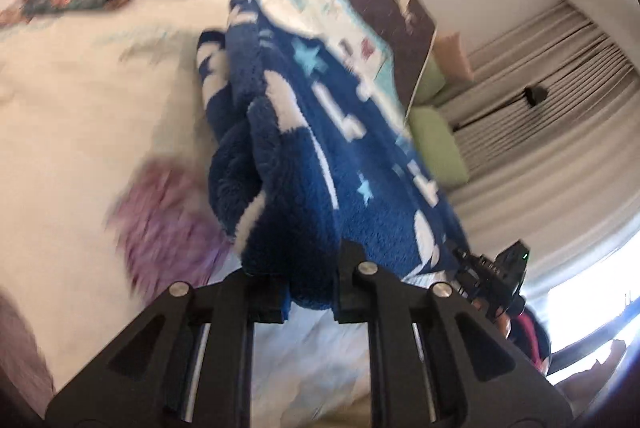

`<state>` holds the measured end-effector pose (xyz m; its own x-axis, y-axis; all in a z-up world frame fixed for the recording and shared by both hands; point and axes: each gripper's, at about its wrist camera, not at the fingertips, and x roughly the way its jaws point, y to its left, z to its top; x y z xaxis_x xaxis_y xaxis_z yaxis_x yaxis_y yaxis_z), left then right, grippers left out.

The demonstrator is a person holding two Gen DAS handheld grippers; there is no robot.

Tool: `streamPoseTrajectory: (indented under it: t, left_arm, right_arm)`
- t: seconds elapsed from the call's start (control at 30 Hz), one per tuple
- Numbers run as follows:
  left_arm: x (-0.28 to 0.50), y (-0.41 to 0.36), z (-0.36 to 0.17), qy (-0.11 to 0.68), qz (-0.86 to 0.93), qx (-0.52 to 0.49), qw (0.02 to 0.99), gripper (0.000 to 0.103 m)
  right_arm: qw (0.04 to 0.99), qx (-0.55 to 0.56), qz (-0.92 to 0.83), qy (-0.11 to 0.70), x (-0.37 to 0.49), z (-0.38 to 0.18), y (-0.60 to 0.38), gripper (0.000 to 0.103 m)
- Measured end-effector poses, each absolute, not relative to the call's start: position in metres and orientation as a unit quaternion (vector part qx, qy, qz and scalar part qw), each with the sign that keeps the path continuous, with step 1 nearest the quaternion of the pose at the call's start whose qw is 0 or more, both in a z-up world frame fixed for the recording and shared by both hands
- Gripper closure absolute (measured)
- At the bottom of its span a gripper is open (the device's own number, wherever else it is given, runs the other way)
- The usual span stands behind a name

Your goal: Fold small clothes

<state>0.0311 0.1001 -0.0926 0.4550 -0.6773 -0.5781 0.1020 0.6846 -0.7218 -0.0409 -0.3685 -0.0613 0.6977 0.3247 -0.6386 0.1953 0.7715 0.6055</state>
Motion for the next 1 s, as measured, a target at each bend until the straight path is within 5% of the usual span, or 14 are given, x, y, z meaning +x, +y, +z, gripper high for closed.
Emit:
streamPoseTrajectory:
  t: [0.13, 0.27, 0.43, 0.57, 0.77, 0.8, 0.83, 0.87, 0.93, 1.0]
  left_arm:
    - [0.022, 0.113, -0.128, 0.493, -0.213, -0.342, 0.771, 0.082]
    - [0.005, 0.117, -0.118, 0.482, -0.205, -0.312, 0.793, 0.077]
    - [0.005, 0.114, -0.113, 0.482, -0.201, -0.286, 0.803, 0.069]
    - [0.011, 0.111, -0.123, 0.494, -0.196, -0.310, 0.788, 0.054]
    - [0.013, 0.109, -0.127, 0.490, -0.195, -0.330, 0.783, 0.044]
    - [0.015, 0.109, -0.128, 0.487, -0.195, -0.341, 0.780, 0.044]
    - [0.018, 0.109, -0.129, 0.484, -0.193, -0.352, 0.777, 0.044]
    - [0.021, 0.113, -0.132, 0.480, -0.190, -0.371, 0.772, 0.045]
    - [0.022, 0.116, -0.135, 0.476, -0.191, -0.379, 0.770, 0.068]
    - [0.022, 0.115, -0.132, 0.475, -0.197, -0.365, 0.776, 0.076]
  right_arm:
    - [0.847, 0.288, 0.004, 0.446, -0.060, -0.086, -0.370, 0.070]
    - [0.853, 0.305, -0.043, 0.422, -0.064, -0.070, -0.385, 0.068]
    - [0.898, 0.178, -0.159, 0.370, -0.062, -0.022, -0.364, 0.066]
    - [0.907, 0.198, 0.035, 0.370, -0.043, -0.017, -0.313, 0.066]
    - [0.849, 0.206, 0.241, 0.424, -0.001, -0.049, -0.223, 0.075]
    - [0.835, 0.199, 0.240, 0.454, 0.005, -0.064, -0.214, 0.077]
    - [0.821, 0.186, 0.220, 0.494, 0.013, -0.088, -0.206, 0.094]
    - [0.820, 0.183, 0.207, 0.500, 0.015, -0.099, -0.204, 0.097]
    - [0.815, 0.217, 0.214, 0.492, 0.015, -0.106, -0.212, 0.097]
    - [0.811, 0.216, 0.212, 0.500, 0.012, -0.096, -0.218, 0.097]
